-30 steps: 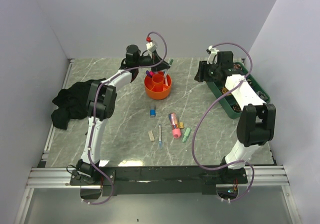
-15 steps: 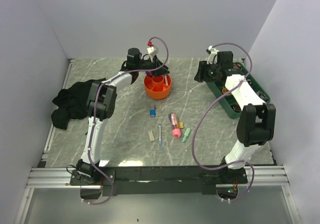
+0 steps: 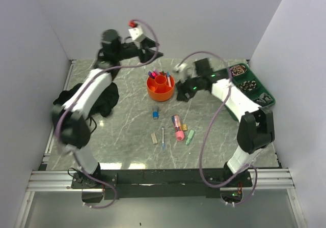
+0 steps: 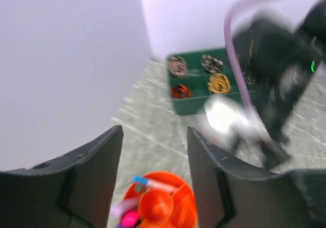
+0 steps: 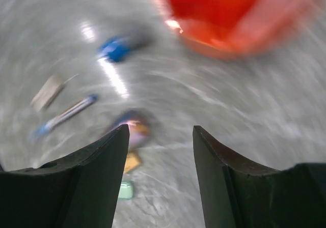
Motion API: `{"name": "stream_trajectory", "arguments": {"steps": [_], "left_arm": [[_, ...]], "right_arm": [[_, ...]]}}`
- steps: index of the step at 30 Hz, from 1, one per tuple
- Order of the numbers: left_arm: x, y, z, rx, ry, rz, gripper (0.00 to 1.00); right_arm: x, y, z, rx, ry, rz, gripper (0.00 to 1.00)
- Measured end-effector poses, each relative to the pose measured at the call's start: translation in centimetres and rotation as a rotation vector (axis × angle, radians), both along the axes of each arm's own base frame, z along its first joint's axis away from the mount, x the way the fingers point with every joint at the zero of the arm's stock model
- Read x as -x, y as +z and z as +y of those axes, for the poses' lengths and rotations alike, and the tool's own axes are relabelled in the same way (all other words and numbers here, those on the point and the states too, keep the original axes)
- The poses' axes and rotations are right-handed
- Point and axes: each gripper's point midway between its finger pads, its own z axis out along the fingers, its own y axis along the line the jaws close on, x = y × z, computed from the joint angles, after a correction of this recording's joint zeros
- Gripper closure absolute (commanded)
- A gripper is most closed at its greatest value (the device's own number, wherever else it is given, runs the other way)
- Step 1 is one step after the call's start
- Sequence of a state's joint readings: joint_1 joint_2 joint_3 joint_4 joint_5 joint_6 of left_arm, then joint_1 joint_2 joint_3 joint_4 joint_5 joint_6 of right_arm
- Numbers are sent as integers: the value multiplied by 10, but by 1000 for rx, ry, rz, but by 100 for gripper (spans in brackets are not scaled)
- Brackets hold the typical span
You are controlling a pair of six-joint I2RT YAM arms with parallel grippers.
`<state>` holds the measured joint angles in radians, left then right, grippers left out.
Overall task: Sort the stationery into containers
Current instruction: Pick up the pen from the center of the board.
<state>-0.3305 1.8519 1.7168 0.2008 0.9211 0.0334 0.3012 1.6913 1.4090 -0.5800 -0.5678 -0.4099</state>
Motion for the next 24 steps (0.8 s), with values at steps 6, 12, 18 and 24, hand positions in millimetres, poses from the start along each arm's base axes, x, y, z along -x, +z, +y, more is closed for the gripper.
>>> {"name": "stream_trajectory", "arguments": {"steps": [6,12,18,24], "left_arm": [[88,63,93,-21,256,-154,11],[134,-20,164,-125,490,53,1],[162,-85,215,-203,694,243,1],[171,-87,263,-190,896,281,1]], "right_arm": [[103,-8,94,141,666,-184,39],[164,-53,113,320,1089,-330,41],[182,-95,102,485,1371,-408,43],[170,-115,101,568,1501,-457,44]]}}
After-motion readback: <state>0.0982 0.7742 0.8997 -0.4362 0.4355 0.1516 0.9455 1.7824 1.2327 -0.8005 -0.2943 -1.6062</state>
